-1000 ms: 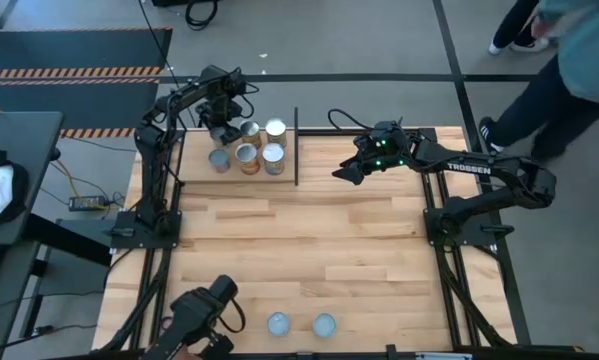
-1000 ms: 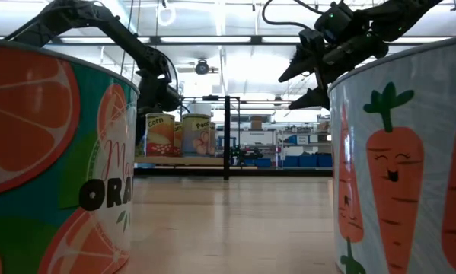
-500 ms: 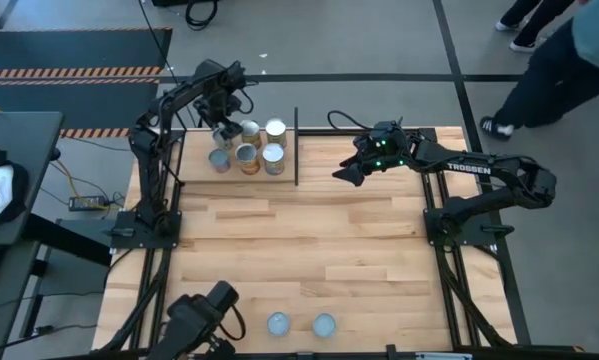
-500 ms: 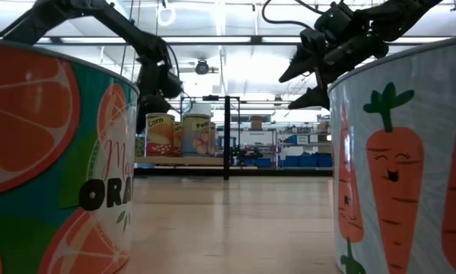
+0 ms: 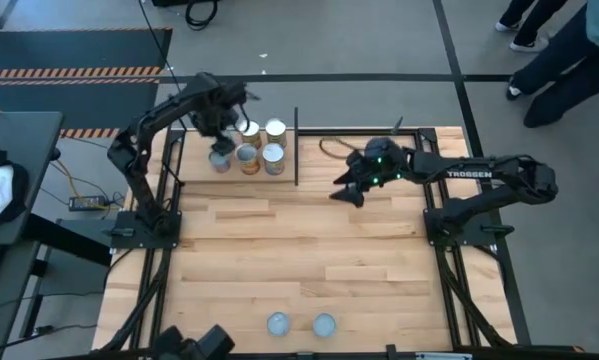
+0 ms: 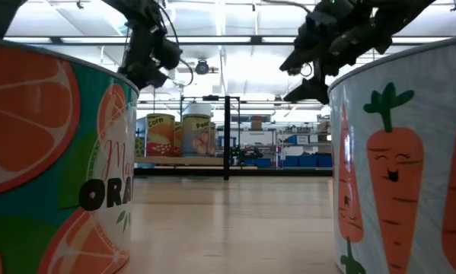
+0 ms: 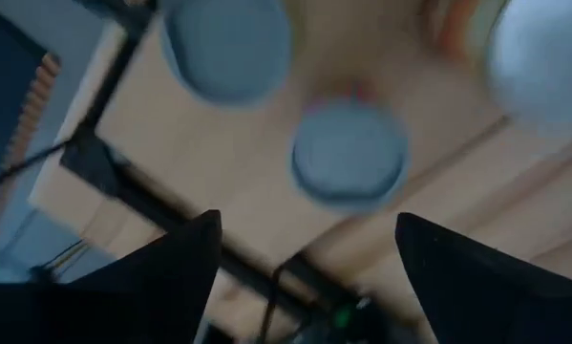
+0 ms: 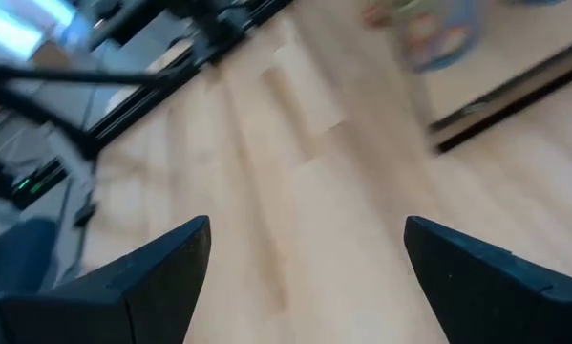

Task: Pick and place cans onto a shelf
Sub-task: Put the can of oranges on the shelf

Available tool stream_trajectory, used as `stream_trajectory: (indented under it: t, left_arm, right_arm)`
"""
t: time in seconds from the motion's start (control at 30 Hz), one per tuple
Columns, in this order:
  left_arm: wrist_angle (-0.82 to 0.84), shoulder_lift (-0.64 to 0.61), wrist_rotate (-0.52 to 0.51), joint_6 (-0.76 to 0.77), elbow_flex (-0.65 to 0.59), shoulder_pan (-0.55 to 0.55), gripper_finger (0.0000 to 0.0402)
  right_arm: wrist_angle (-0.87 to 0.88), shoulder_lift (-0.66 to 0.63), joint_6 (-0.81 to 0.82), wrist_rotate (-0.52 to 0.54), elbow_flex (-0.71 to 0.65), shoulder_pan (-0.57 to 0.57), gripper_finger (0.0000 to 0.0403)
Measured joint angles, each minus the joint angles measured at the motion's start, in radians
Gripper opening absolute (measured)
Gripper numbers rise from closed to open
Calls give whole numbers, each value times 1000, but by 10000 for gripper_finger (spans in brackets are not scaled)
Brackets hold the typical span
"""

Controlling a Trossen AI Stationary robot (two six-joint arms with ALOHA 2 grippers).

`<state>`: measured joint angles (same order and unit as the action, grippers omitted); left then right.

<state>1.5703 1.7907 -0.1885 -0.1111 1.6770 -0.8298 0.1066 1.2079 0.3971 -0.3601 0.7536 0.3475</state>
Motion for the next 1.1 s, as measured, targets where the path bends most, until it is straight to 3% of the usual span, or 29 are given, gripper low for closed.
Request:
stream_trajectory:
  t: [0.23,0.4,0.57,0.67,0.87,1.1]
  left_arm:
    - [-8,-91,-75,-38,-299,-2,290]
    - [-125,-96,-103,-31,-421,-11,282]
    - [-82,-107,-103,12,-403,-7,281]
    - [-53,-176,-82,49,-375,1,281]
    - [-154,-397,154,87,-366,65,281]
    - [-174,-571,243,281,-366,169,281]
  right_arm:
    - [33,0,54,94,-1,-162,357]
    - [29,0,53,158,-1,-188,357]
    - [20,-16,47,158,-1,-158,357]
    - [-13,-49,7,158,-1,-119,357]
    - [-112,-111,-151,158,-1,-43,357]
    - [-136,-130,-104,158,0,-5,357]
